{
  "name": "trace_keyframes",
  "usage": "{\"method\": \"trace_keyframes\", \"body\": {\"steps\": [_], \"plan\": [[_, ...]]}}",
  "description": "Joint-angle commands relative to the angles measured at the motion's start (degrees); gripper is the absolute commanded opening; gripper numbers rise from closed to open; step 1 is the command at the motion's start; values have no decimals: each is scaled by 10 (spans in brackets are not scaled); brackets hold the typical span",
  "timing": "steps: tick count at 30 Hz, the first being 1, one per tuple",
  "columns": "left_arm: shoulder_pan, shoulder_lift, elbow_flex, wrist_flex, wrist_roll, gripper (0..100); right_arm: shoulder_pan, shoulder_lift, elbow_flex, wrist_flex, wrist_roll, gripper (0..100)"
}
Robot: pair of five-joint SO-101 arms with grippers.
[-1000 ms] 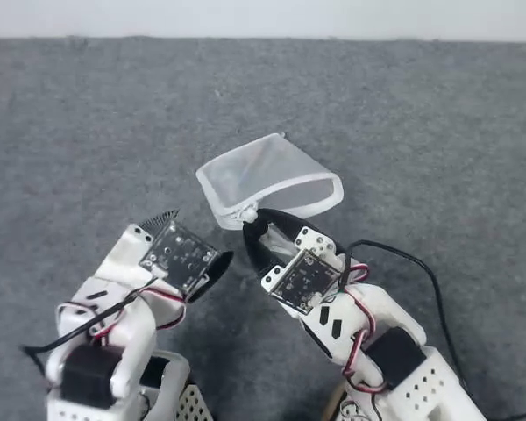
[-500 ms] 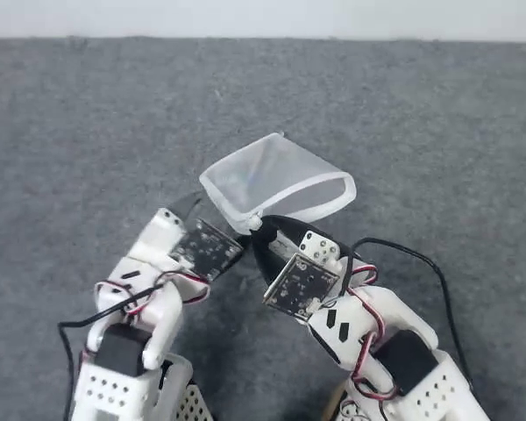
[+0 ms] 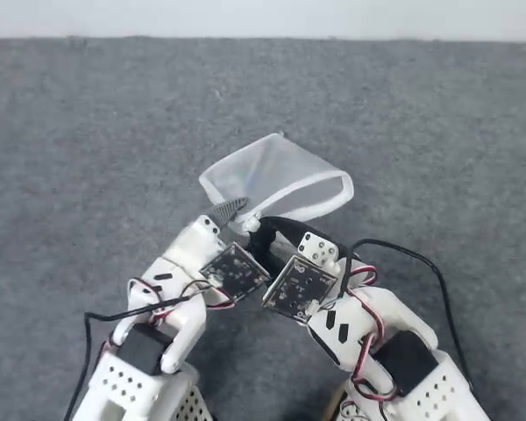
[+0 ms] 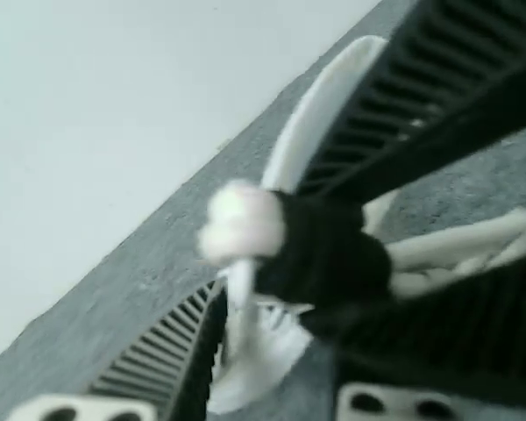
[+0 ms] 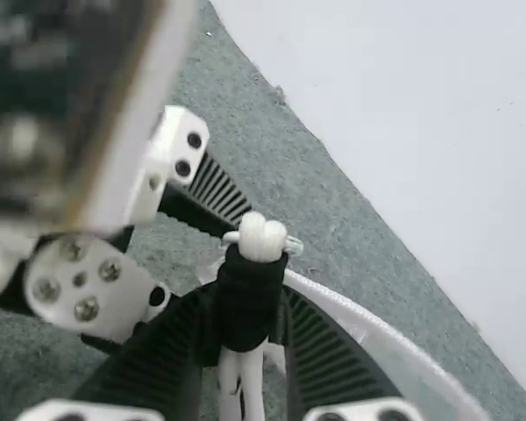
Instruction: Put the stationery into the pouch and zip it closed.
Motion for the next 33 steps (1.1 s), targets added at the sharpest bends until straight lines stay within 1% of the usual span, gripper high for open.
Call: {"method": "trace_keyframes", "body": {"steps": [1, 4, 7, 9, 13, 16, 18, 21, 27, 30, 33], "plan": [[8, -16, -7, -28, -5, 10, 31, -19, -40, -38, -21, 6], [6, -16, -7, -26, -3, 11, 67, -18, -40, -67, -53, 6], [4, -16, -5, -24, -2, 10, 87, -13, -40, -87, -76, 6], [4, -16, -7, -11, 16, 10, 97, -13, -32, -104, -88, 6], [1, -16, -8, -5, 42, 9, 119, -13, 0, -167, -97, 6], [-26, -16, -7, -4, 47, 9, 131, -12, 20, -206, -104, 6], [-40, -16, -7, -2, 65, 9, 138, -12, 26, -222, -104, 6], [-41, -16, -8, 14, 76, 9, 151, -5, 27, -228, -103, 6], [-43, -16, -7, 16, 75, 9, 173, 88, -5, -247, -104, 6], [-45, -16, -9, 29, 73, 9, 191, 138, -27, -256, -105, 6], [-46, -16, -8, 33, 57, 9, 219, 180, -58, -256, -139, 6]]}}
